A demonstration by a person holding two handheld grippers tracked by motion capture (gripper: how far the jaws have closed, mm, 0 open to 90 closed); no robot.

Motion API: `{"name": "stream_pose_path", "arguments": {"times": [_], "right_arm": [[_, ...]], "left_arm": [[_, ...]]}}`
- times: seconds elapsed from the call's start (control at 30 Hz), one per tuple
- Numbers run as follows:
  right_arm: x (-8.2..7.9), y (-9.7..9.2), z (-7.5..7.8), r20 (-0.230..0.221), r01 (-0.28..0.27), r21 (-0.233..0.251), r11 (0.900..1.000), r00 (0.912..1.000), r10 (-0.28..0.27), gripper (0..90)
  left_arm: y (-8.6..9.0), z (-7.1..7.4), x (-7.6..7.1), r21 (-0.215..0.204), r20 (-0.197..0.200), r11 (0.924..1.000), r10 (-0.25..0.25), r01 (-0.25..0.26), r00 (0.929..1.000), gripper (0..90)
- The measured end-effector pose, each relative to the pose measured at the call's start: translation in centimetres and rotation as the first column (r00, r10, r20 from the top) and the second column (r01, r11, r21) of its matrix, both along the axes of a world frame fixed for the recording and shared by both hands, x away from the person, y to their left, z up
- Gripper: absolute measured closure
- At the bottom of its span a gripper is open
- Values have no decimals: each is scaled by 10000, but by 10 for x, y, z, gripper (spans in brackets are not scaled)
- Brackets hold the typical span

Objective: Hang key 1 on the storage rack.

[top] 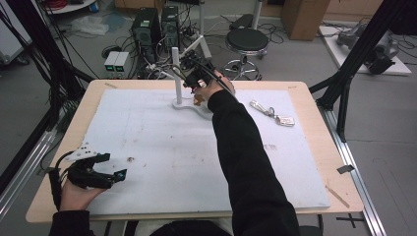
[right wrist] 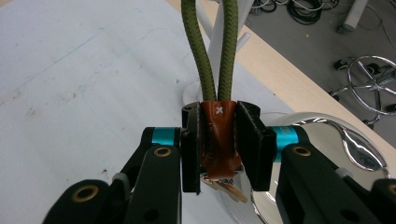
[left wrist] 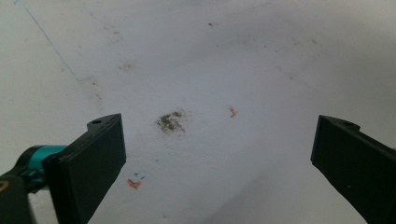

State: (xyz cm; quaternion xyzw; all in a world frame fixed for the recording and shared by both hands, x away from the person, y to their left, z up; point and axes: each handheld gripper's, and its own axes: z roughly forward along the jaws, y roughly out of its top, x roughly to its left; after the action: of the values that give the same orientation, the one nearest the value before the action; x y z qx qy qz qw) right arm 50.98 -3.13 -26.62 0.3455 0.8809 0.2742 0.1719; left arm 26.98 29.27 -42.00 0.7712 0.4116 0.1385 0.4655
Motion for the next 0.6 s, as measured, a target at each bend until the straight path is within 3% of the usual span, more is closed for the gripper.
{"name": "stream_pose_path", "arguments": {"times": [0.2,0.33,0.5,0.6], "right_arm": [[5,9,-10,-130,186,-90,9998,9997,-187,708],[12,13,-19,-374,554,183,9983,9978,-547,703],[14,15,-23,-658,572,310,9979,9963,-551,668],[14,13,-22,-637,541,284,9981,9966,-522,569]], "left_arm": [[0,0,-1,-30,5,10000,17,-17,10000,37],[0,0,-1,2,-18,10000,2,-2,10000,37],[-1,0,0,-32,-67,10000,-47,47,10000,37],[0,0,0,-39,-34,10000,-40,40,10000,37]]}}
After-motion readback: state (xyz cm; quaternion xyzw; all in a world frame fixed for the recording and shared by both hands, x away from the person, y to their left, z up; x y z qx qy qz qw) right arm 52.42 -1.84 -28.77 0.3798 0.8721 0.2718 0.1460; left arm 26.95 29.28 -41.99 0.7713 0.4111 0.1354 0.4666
